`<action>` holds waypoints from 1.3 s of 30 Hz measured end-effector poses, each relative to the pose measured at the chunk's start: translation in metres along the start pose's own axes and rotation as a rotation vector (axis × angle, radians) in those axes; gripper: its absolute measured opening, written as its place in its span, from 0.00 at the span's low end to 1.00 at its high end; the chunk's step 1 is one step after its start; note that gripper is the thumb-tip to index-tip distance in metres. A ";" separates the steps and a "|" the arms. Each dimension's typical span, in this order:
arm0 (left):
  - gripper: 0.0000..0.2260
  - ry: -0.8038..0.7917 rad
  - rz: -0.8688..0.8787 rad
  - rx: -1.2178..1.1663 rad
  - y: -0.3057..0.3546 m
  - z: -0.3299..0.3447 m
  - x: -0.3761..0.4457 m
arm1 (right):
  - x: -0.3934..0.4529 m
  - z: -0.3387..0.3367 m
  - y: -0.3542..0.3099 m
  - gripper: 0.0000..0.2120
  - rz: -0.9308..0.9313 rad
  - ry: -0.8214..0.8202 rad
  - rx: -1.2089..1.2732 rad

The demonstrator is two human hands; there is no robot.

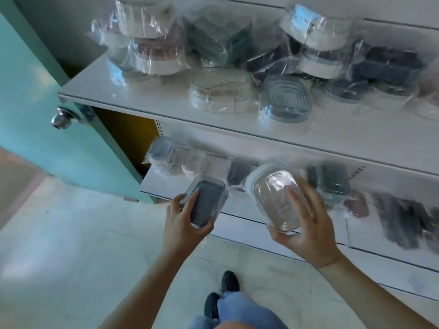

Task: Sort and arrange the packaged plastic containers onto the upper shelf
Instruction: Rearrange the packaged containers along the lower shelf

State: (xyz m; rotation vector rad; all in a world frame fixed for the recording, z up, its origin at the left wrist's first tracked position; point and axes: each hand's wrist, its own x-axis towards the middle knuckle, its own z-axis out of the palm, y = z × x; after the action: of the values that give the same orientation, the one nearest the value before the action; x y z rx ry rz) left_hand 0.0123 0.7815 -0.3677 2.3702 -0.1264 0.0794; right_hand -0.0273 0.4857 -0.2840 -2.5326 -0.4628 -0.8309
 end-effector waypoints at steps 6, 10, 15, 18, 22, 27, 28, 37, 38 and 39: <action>0.40 -0.104 -0.077 0.152 0.001 0.081 0.063 | -0.045 0.068 0.032 0.39 0.347 -0.188 -0.016; 0.41 -0.167 -0.097 0.201 -0.004 0.141 0.110 | -0.048 0.117 0.066 0.40 0.577 -0.172 -0.034; 0.43 -0.188 -0.057 0.230 -0.002 0.201 0.151 | -0.055 0.157 0.100 0.40 0.634 -0.173 -0.096; 0.42 -0.162 -0.056 0.270 -0.003 0.225 0.167 | -0.062 0.165 0.110 0.39 0.636 -0.178 -0.139; 0.42 -0.171 -0.093 0.314 -0.005 0.242 0.182 | -0.076 0.168 0.116 0.40 0.660 -0.177 -0.125; 0.48 -0.303 -0.123 0.276 -0.002 0.244 0.195 | -0.077 0.169 0.118 0.39 0.674 -0.163 -0.131; 0.49 -0.333 -0.118 0.271 -0.002 0.239 0.197 | -0.072 0.171 0.118 0.39 0.679 -0.155 -0.134; 0.38 -0.251 -0.101 0.259 -0.046 0.171 0.175 | 0.011 0.232 0.092 0.36 0.607 -0.127 0.003; 0.35 -0.218 -0.100 0.270 -0.058 0.159 0.168 | 0.022 0.247 0.084 0.35 0.590 -0.136 0.014; 0.34 -0.202 -0.103 0.285 -0.072 0.148 0.160 | 0.034 0.263 0.074 0.35 0.576 -0.144 0.019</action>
State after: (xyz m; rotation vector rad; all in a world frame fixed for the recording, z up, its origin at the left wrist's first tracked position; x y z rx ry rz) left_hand 0.1821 0.7193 -0.5085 2.6609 -0.0942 -0.2054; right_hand 0.1560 0.5586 -0.4759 -2.5108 0.2181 -0.4238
